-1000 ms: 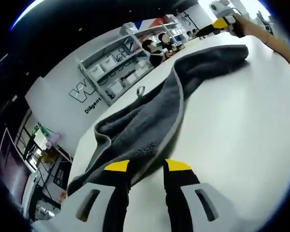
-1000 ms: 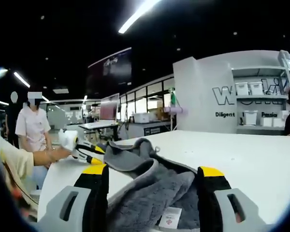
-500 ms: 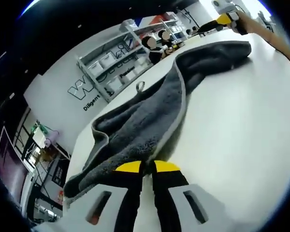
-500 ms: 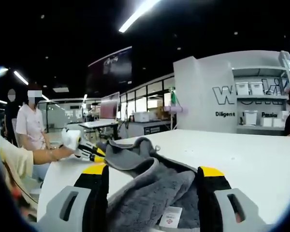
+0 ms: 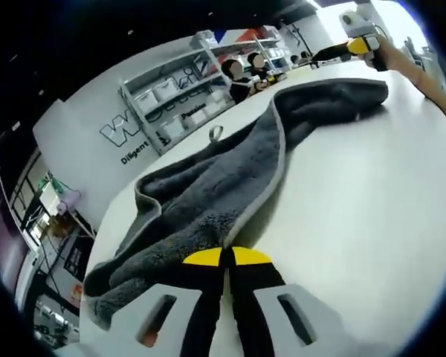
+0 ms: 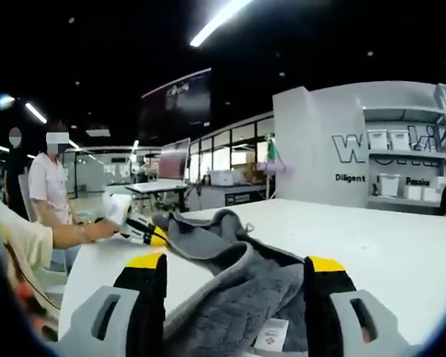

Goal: Fold the towel on the table until its edges align and the towel forms a compact rectangular stack.

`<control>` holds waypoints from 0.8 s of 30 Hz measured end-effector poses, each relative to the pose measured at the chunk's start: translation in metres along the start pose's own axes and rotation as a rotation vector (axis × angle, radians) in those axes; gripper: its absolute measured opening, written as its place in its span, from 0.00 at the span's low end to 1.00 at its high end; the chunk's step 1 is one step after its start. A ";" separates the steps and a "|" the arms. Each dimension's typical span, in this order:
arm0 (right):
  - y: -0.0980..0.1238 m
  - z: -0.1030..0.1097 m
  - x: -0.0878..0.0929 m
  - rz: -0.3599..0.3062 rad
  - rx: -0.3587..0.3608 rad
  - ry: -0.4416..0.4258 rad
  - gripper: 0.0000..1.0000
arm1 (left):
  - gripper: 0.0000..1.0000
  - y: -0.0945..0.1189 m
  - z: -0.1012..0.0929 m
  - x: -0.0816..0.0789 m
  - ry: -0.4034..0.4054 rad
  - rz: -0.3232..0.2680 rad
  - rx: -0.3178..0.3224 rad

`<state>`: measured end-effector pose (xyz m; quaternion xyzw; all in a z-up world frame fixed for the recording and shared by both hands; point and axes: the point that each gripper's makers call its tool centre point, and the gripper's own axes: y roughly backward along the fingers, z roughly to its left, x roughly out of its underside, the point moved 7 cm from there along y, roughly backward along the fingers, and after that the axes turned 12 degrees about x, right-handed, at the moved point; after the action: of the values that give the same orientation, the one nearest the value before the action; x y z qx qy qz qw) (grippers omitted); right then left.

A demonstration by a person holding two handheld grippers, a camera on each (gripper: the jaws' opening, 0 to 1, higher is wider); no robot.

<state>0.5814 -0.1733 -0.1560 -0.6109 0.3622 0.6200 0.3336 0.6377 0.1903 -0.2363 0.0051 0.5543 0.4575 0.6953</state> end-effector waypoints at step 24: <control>-0.014 0.032 0.038 0.284 -0.139 0.346 0.00 | 0.02 0.007 -0.013 0.000 0.012 0.004 0.002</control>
<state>0.5758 -0.1402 -0.1951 -0.6725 0.4526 0.5703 0.1330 0.6231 0.1883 -0.2377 0.0042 0.5590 0.4582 0.6910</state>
